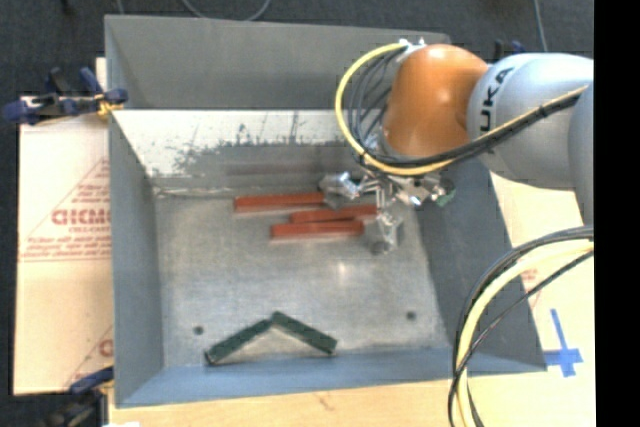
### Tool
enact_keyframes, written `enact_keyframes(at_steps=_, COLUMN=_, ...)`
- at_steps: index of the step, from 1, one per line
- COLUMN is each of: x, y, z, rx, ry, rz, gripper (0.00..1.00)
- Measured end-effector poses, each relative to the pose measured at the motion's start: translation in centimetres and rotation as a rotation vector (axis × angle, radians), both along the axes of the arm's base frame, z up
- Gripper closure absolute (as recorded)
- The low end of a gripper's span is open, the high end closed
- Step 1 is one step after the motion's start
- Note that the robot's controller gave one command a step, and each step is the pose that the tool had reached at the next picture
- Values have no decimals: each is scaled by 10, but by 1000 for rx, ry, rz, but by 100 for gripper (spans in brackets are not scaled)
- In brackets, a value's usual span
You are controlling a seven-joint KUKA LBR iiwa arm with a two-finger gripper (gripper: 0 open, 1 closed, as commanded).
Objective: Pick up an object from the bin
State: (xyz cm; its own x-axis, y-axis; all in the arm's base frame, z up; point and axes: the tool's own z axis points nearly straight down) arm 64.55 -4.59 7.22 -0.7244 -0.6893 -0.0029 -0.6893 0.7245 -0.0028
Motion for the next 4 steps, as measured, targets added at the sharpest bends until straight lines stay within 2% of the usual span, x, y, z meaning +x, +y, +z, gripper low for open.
enact_keyframes(at_steps=1, x=12, y=36, z=0, rx=-1, ry=-4, rz=117, gripper=0)
enact_keyframes(at_steps=2, x=-42, y=57, z=-1, rx=3, ry=3, rz=91, gripper=0)
enact_keyframes(at_steps=3, x=-40, y=56, z=-1, rx=3, ry=-1, rz=89, gripper=100)
enact_keyframes(at_steps=4, x=-7, y=34, z=144, rx=-2, ry=-9, rz=73, gripper=100)
